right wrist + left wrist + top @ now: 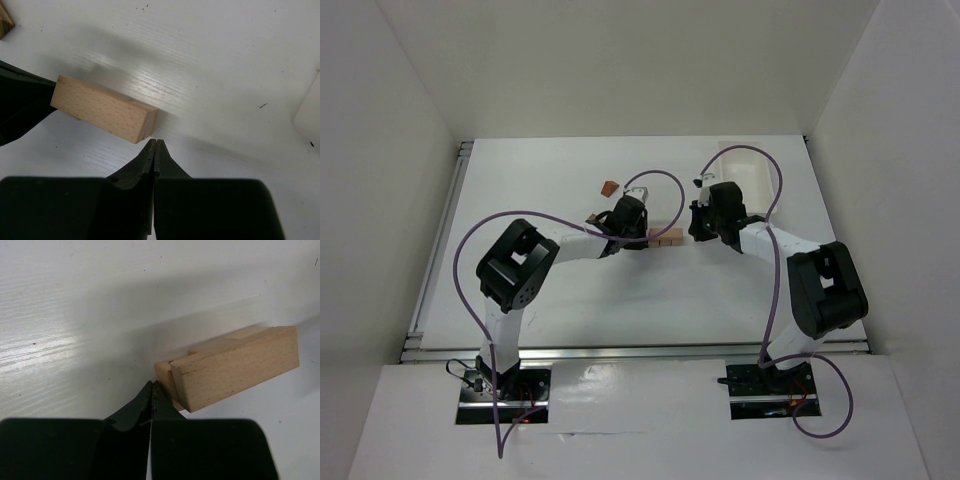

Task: Build the wood block tower

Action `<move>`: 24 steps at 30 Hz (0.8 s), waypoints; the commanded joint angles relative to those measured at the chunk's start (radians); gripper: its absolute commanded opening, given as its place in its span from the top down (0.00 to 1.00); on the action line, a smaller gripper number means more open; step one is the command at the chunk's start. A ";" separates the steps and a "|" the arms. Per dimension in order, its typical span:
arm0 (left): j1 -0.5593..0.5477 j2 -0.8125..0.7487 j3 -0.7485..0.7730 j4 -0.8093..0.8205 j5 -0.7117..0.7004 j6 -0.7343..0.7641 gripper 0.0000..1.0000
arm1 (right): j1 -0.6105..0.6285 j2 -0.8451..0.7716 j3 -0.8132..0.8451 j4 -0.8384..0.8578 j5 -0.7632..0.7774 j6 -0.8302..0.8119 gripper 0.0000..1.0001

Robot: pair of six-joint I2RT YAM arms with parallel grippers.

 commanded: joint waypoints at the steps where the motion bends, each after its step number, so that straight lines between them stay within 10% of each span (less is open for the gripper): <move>1: -0.005 0.020 0.028 0.008 0.020 -0.008 1.00 | -0.006 -0.002 0.007 -0.002 0.015 0.002 1.00; 24: -0.014 0.029 0.028 -0.003 0.014 -0.029 1.00 | -0.006 -0.040 0.007 -0.011 0.044 0.022 1.00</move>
